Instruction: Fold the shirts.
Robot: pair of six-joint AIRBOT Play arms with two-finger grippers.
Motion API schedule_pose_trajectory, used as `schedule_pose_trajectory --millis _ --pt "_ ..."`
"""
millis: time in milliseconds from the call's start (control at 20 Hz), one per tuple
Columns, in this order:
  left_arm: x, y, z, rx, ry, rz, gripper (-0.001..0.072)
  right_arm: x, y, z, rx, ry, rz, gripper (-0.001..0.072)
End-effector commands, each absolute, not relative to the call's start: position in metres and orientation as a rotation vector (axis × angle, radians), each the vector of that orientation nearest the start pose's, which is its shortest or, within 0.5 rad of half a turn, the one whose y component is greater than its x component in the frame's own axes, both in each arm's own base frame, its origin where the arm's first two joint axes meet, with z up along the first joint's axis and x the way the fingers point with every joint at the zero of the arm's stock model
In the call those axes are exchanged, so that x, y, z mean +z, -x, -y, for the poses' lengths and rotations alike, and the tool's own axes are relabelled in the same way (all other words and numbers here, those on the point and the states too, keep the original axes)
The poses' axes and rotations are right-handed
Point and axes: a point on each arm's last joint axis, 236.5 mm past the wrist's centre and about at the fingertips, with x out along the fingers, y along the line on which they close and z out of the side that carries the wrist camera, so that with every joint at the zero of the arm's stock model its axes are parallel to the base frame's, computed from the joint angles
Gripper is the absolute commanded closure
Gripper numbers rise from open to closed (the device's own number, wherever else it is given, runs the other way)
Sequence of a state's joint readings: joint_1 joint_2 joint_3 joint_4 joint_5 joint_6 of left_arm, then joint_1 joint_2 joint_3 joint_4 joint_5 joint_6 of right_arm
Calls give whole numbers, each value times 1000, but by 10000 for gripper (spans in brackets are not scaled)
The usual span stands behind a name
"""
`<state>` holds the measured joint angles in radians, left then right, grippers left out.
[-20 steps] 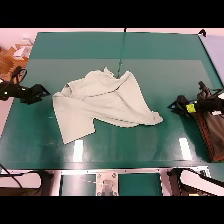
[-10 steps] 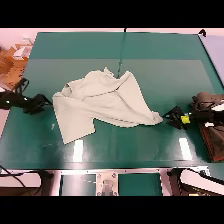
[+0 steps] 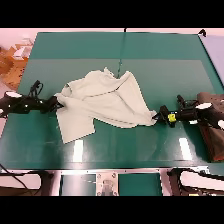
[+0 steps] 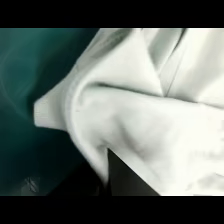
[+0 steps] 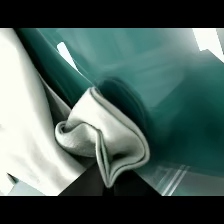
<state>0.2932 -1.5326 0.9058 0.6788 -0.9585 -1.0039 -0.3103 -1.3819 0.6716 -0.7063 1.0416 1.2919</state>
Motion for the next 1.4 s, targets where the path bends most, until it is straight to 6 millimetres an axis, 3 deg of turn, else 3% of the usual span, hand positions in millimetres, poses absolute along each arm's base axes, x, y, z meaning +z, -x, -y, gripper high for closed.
schedule_pose_trajectory --millis 0,100,150,250,350,400,500,600,650,700,800,850,950,1050,1150,1250,1350 --pt "-63 -399 56 -420 694 -1201 684 -74 -327 -76 250 -984 -1379 693" --pt "4 -415 63 -524 660 -1103 684 -23 -346 -83 359 -973 -1301 694" --pt "50 -425 66 -574 626 -1011 685 20 -362 -87 431 -960 -1213 694" --pt "175 -438 74 -654 522 -733 684 128 -389 -90 555 -915 -961 694" --pt "324 -420 86 -706 382 -390 684 251 -394 -83 631 -829 -672 693" --pt "399 -395 91 -701 285 -208 684 306 -385 -79 645 -771 -550 693" --pt "525 -323 103 -669 107 121 684 405 -350 -70 622 -638 -320 693" --pt "611 -241 112 -592 -48 393 684 482 -303 -69 572 -514 -112 693" --pt "638 -208 114 -557 -74 490 684 512 -278 -70 534 -457 -16 693" --pt "655 -183 113 -525 -77 559 684 539 -253 -73 487 -404 75 693" --pt "661 -159 116 -500 -99 593 684 566 -221 -73 368 -315 188 693" --pt "655 -160 117 -497 -101 566 684 570 -212 -70 296 -286 212 693" --pt "636 -184 108 -467 -88 472 683 559 -209 -57 179 -262 183 693" --pt "605 -224 95 -451 -48 356 683 534 -221 -38 121 -294 99 693" --pt "552 -275 85 -471 36 189 683 497 -246 -11 101 -390 13 693" --pt "485 -327 81 -520 143 2 683 439 -278 13 117 -497 -107 693" --pt "416 -372 86 -591 245 -152 683 362 -319 28 158 -615 -220 693"
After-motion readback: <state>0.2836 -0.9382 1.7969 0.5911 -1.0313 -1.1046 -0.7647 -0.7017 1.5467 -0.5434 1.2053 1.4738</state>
